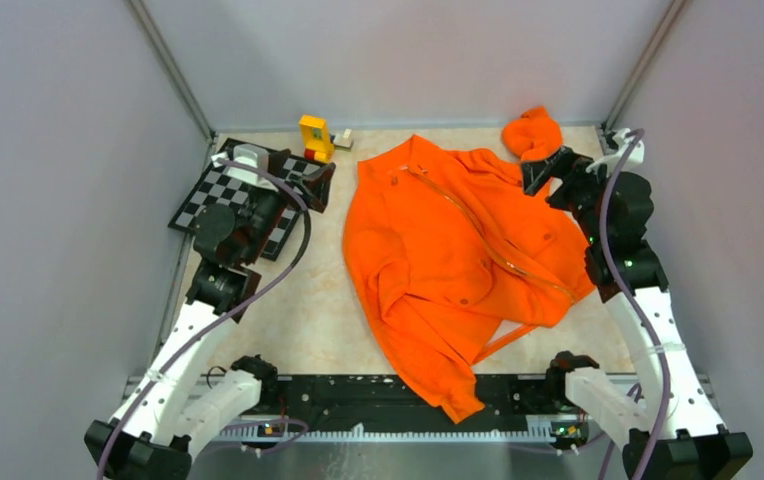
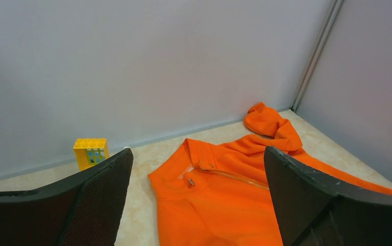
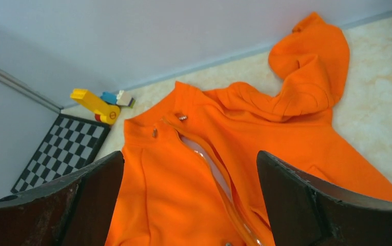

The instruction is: Zip up the jacket

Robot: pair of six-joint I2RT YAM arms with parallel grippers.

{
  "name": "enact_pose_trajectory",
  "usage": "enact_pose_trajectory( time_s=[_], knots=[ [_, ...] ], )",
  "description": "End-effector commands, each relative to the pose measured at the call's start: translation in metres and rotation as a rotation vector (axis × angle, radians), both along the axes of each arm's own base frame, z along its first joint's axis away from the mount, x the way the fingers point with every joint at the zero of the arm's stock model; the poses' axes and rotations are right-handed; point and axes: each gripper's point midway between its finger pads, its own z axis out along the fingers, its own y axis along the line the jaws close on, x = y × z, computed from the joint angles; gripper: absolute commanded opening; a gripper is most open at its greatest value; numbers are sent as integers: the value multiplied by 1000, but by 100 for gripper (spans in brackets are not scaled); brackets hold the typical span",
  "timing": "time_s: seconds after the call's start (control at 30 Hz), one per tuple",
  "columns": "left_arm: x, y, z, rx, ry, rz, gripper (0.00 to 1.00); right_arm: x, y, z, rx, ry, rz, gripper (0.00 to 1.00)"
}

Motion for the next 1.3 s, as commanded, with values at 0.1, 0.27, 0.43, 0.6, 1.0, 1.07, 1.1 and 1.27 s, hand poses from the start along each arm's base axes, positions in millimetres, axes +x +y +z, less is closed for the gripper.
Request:
enact_pose_trajectory(
  time_s=[0.1,0.27,0.43,0.6,1.0,1.07,1.1,1.27],
  knots=[
    [-3,-14,13,2,-27,-24,99,-4,2,-40,2,168,-5,99],
    [-3,-25,9,2,-5,-51,99,-15,1,-115,26,449,-37,99],
    [-2,-30,5,4,11,-62,99,-38,-25,-194,-29,753,-205,99],
    [1,-35,-2,8,32,-80,99,-60,-45,-228,-87,920,-298,99],
    [9,-49,-16,8,91,-131,99,-74,-54,-292,34,1051,-257,98],
    [10,-51,-20,7,102,-137,99,-80,-32,-297,75,1082,-150,97],
    [11,-52,-21,8,109,-142,99,-84,-24,-297,79,1101,-108,96],
    [15,-61,-30,8,144,-177,99,-107,42,-292,5,1130,122,96]
  ],
)
